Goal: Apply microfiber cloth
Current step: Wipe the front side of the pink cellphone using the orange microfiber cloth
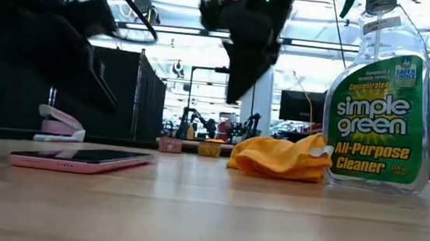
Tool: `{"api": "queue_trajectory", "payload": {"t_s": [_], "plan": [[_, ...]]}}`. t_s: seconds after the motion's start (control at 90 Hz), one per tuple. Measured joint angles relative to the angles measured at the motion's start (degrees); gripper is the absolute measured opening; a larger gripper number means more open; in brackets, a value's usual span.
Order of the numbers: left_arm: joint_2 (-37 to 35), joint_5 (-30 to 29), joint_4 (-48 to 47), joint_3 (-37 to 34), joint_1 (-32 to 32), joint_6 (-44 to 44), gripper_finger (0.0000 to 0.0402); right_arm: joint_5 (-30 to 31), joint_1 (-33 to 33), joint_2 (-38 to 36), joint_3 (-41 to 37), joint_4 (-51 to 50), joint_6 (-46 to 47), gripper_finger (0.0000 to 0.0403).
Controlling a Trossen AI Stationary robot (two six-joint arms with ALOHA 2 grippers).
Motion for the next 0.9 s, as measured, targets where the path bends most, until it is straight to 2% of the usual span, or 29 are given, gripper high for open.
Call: {"api": "queue_trajectory", "payload": {"t_s": [0.089, 0.156, 0.233, 0.333, 0.422, 0.533, 0.578, 0.656, 0.822, 0.9], "plan": [[3.4, 3.5, 5.1, 0.0, 1.0, 0.5, 0.0215, -0.7, -1.6, 1.0, -2.5, -3.5, 4.5, 0.0157], [5.7, 5.5, 8.1, 0.0, 1.2, 1.5, 0.0215, -3.7, -2.6, 0.9, -4.8, -3.6, 6.7, 0.0157], [8.0, 6.1, 9.5, 0.0, 1.4, 1.7, 0.0215, -8.6, -3.7, 0.6, -8.2, -3.1, 7.2, 0.0157], [10.0, 6.2, 9.5, 0.0, 2.0, 1.7, 0.0215, -9.1, -4.2, 0.7, -13.6, 1.5, 7.4, 0.0148], [10.7, 6.2, 9.8, 0.0, 2.3, 1.7, 0.0215, -10.0, -3.7, 0.3, -16.3, 6.7, 7.8, 0.0109], [11.0, 6.1, 10.0, 0.0, 2.4, 1.7, 0.0215, -12.3, -1.6, 0.3, -15.9, 10.5, 7.7, 0.0028], [11.0, 6.1, 10.0, 0.1, 2.4, 1.7, 0.0215, -13.3, 0.0, 0.1, -14.9, 12.7, 7.2, 0.0015], [11.0, 6.1, 10.2, 0.1, 2.4, 1.7, 0.0215, -15.6, 3.7, 0.0, -13.4, 15.7, 5.9, 0.0015], [11.1, 6.1, 10.6, 0.0, 2.5, 1.8, 0.0215, -15.3, 9.5, 0.7, -12.4, 36.7, 3.1, 0.0006], [11.1, 6.1, 10.7, 0.0, 2.4, 1.8, 0.0215, -11.6, 10.8, 2.7, -12.4, 46.6, 1.2, 0.0004]]}}
